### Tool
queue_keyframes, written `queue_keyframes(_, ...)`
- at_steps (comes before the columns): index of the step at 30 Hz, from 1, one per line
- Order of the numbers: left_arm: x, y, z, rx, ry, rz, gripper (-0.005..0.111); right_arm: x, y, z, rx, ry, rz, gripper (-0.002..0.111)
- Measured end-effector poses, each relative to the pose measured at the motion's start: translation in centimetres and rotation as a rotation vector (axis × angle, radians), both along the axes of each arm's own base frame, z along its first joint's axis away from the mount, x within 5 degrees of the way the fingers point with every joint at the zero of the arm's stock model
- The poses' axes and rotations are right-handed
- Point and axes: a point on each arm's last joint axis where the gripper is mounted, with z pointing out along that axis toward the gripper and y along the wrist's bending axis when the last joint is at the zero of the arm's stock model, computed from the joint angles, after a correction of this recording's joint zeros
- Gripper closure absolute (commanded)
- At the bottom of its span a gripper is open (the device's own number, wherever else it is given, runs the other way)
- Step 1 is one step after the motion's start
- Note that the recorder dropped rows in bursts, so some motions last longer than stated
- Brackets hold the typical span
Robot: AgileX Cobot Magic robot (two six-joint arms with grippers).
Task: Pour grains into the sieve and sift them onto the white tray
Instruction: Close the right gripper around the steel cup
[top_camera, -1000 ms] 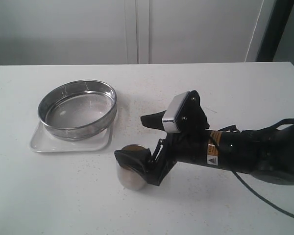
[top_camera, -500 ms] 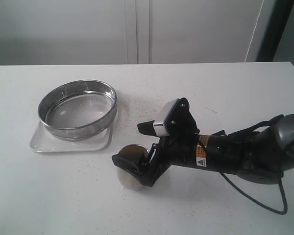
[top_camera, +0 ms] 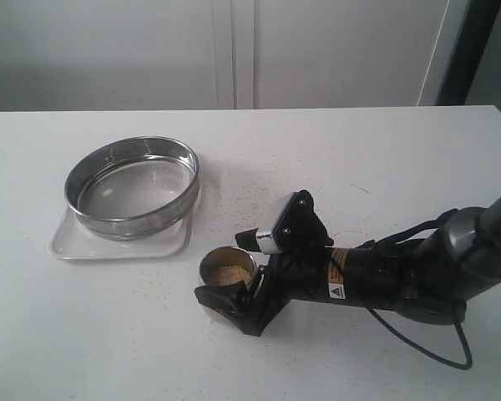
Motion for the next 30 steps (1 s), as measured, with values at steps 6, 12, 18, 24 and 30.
queue_keyframes(6, 0.0, 0.0, 0.0, 0.0, 0.0, 0.0, 0.107, 0.8, 0.4, -0.6, 0.001, -0.002, 0.0, 0.014)
queue_keyframes(12, 0.0, 0.0, 0.0, 0.0, 0.0, 0.0, 0.107, 1.0, 0.5, -1.9, -0.01, 0.028, 0.002, 0.016)
queue_keyframes(18, 0.0, 0.0, 0.0, 0.0, 0.0, 0.0, 0.107, 1.0, 0.5, -2.1, -0.014, 0.025, 0.004, 0.053)
queue_keyframes(24, 0.0, 0.0, 0.0, 0.0, 0.0, 0.0, 0.107, 1.0, 0.5, -2.1, -0.028, -0.003, 0.015, 0.108)
queue_keyframes(30, 0.0, 0.0, 0.0, 0.0, 0.0, 0.0, 0.107, 1.0, 0.5, -2.1, -0.032, -0.003, 0.015, 0.108)
